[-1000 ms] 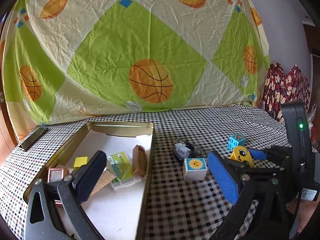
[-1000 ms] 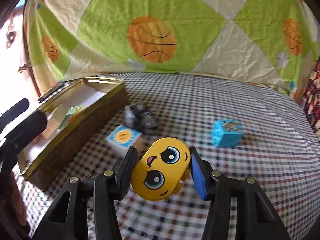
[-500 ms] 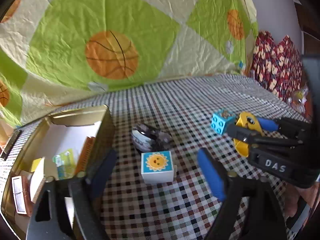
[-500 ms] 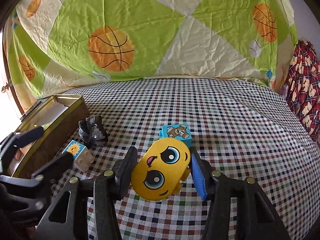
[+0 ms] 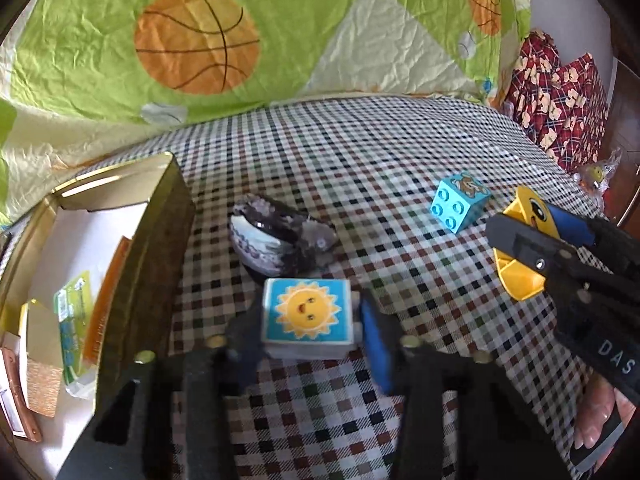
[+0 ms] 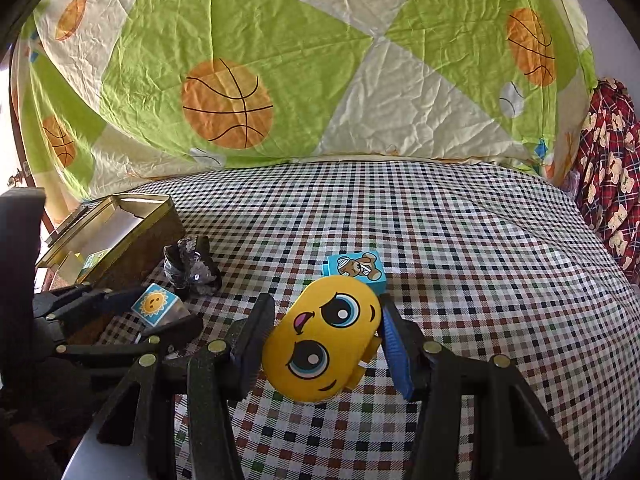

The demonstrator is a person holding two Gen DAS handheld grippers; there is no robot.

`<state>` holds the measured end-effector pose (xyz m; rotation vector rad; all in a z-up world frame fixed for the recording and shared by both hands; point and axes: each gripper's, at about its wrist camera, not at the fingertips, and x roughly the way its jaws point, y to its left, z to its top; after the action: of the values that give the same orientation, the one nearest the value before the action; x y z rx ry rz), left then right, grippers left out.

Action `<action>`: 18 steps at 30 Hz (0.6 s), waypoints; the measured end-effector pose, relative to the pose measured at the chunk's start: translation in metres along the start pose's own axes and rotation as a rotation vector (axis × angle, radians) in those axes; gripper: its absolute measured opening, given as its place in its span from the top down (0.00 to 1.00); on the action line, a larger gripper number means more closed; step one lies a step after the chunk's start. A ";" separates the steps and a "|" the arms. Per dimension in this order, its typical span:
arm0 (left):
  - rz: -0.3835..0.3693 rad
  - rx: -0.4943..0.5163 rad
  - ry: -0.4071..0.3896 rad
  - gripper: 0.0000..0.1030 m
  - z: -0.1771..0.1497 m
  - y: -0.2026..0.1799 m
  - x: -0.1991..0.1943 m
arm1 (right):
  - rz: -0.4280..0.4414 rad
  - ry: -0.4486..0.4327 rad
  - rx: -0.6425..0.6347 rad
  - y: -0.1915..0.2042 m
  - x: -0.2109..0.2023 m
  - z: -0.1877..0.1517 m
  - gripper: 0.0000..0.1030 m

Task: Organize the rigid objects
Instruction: 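Lift the sun-print cube and yellow face toy toward the gold tin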

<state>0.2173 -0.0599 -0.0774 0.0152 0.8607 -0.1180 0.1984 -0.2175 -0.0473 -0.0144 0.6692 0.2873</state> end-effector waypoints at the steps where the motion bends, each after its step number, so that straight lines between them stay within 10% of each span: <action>1: 0.001 -0.006 -0.005 0.59 -0.001 0.001 -0.001 | 0.000 -0.002 0.002 0.000 0.000 0.000 0.47; 18: 0.032 -0.024 -0.186 0.59 -0.002 0.004 -0.033 | -0.008 -0.053 -0.032 0.006 -0.009 -0.001 0.47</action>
<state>0.1948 -0.0528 -0.0533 -0.0042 0.6756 -0.0777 0.1893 -0.2137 -0.0423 -0.0395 0.6113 0.2896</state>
